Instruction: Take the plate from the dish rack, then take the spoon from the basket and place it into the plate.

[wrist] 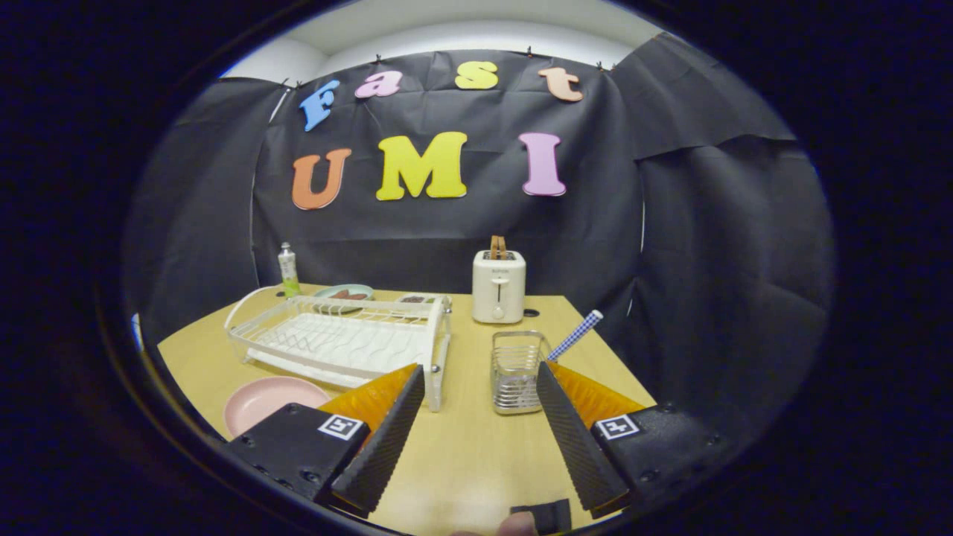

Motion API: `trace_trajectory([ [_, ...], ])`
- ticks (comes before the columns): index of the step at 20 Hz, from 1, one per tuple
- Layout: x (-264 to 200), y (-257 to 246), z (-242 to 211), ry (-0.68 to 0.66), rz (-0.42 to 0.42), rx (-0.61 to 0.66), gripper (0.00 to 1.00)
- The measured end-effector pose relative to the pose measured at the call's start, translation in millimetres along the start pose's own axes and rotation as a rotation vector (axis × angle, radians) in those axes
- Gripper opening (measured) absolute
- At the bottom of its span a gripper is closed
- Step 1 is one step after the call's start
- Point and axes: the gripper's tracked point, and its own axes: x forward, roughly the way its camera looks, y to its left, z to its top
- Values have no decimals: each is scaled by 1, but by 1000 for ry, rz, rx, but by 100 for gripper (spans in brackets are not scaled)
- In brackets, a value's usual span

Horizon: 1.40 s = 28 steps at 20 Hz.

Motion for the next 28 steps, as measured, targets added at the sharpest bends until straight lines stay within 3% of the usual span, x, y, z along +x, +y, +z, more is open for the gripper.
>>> trace_trajectory([
  [9,79,-62,0,38,4,102,98],
  [13,109,-72,2,44,15,142,89],
  [20,124,-73,7,53,36,199,60],
  [25,116,-57,15,43,43,220,27],
  [28,108,-43,22,40,55,238,18],
])
